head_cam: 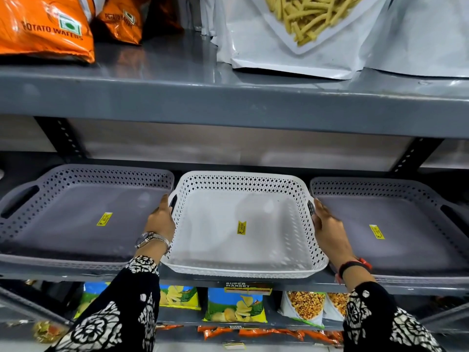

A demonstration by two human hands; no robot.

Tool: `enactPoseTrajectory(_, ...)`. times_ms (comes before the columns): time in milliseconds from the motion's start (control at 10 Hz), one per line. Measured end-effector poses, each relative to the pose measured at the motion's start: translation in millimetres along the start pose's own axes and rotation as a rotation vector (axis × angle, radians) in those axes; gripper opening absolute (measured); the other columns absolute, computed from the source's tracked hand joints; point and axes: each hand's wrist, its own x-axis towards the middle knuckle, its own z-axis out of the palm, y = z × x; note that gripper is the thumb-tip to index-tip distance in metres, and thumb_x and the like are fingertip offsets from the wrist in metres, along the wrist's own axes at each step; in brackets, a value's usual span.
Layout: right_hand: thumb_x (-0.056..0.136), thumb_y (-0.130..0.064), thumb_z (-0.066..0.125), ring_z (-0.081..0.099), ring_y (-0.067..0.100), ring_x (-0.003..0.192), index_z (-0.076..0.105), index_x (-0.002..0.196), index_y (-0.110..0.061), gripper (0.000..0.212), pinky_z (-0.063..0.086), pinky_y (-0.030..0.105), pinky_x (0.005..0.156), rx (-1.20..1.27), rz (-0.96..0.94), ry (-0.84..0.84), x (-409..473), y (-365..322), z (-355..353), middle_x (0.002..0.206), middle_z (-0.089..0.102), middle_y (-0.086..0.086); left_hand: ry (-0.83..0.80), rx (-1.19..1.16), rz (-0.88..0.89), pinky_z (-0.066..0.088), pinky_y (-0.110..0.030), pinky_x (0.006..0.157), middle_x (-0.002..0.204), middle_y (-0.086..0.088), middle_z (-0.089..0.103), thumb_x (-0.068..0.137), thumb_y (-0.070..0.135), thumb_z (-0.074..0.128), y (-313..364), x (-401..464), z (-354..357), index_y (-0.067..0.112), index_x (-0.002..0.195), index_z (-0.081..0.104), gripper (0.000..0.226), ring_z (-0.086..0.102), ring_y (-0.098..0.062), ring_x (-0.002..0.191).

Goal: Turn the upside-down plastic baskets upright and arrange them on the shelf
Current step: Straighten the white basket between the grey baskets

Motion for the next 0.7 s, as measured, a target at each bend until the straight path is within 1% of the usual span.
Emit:
enactPoseTrajectory(100, 0.094, -0.006, 0.037, 0.047, 0.036, 0.125, 0.035, 0.138, -0.005, 0.045, 0.034, 0.039, 0.108, -0.001, 0.007, -0.018, 0.5, -0.1, -0.4, 0.141, 0.045, 0.019, -0.011, -0.013, 0.0, 0.043, -0.046, 0.096, 0.126, -0.03, 0.057, 0.094, 0.001, 0.036, 0.2, 0.5, -1.0, 0.011, 0.145, 0.027, 0.052, 0.054, -0.046, 0.114)
enactPoseTrajectory(200, 0.094, -0.006, 0.035, 0.048, 0.04, 0.121, 0.031, 0.139, -0.005, 0.046, 0.04, 0.042, 0.102, -0.008, 0.027, -0.037, 1.2, -3.3, -2.1, 0.138, 0.047, 0.023, -0.038, -0.039, 0.015, 0.045, -0.049, 0.094, 0.123, -0.033, 0.057, 0.097, 0.005, 0.029, -1.3, 0.0, -3.4, 0.011, 0.148, 0.017, 0.053, 0.056, -0.046, 0.11)
enactPoseTrajectory(300, 0.094, -0.008, 0.035, 0.051, 0.043, 0.114, 0.024, 0.142, -0.007, 0.049, 0.043, 0.046, 0.095, -0.024, 0.047, -0.067, 0.7, -6.4, -4.4, 0.134, 0.048, 0.026, -0.057, -0.019, 0.029, 0.045, -0.049, 0.095, 0.123, -0.032, 0.057, 0.097, 0.005, 0.029, -1.0, -1.8, -5.1, 0.009, 0.149, 0.015, 0.053, 0.057, -0.045, 0.11)
enactPoseTrajectory(400, 0.095, -0.016, 0.036, 0.05, 0.044, 0.116, 0.019, 0.143, -0.01, 0.052, 0.045, 0.052, 0.09, -0.109, 0.04, -0.101, -0.9, -8.9, -8.3, 0.138, 0.044, 0.024, -0.068, 0.006, 0.043, 0.046, -0.047, 0.092, 0.123, -0.031, 0.056, 0.099, 0.011, 0.03, 1.0, -0.7, -8.4, 0.004, 0.148, 0.015, 0.052, 0.057, -0.043, 0.11)
enactPoseTrajectory(500, 0.095, -0.022, 0.035, 0.043, 0.04, 0.125, 0.023, 0.142, -0.011, 0.05, 0.043, 0.051, 0.094, -0.186, 0.021, -0.088, -3.7, -11.6, -13.8, 0.144, 0.04, 0.019, -0.014, 0.032, 0.066, 0.046, -0.045, 0.092, 0.129, -0.029, 0.053, 0.098, 0.015, 0.032, 1.2, -0.1, -12.6, 0.002, 0.147, 0.017, 0.052, 0.055, -0.043, 0.113)
enactPoseTrajectory(600, 0.096, -0.026, 0.032, 0.027, 0.03, 0.139, 0.024, 0.142, -0.009, 0.05, 0.029, 0.044, 0.111, -0.232, -0.001, -0.036, -15.8, -19.9, -26.5, 0.152, 0.029, 0.013, 0.132, 0.1, 0.195, 0.03, -0.045, 0.11, 0.146, -0.026, 0.037, 0.096, 0.02, 0.036, 3.0, -14.2, -22.8, 0.0, 0.145, 0.024, 0.054, 0.036, -0.039, 0.134)
enactPoseTrajectory(700, 0.097, -0.027, 0.03, 0.02, 0.025, 0.142, 0.023, 0.143, -0.008, 0.05, 0.017, 0.038, 0.117, -0.232, -0.077, 0.033, -27.0, -23.7, -32.4, 0.154, 0.024, 0.011, 0.251, 0.141, 0.306, 0.013, -0.043, 0.119, 0.155, -0.019, 0.024, 0.095, 0.031, 0.03, 5.9, -30.3, -29.3, 0.003, 0.145, 0.024, 0.058, 0.02, -0.033, 0.144)
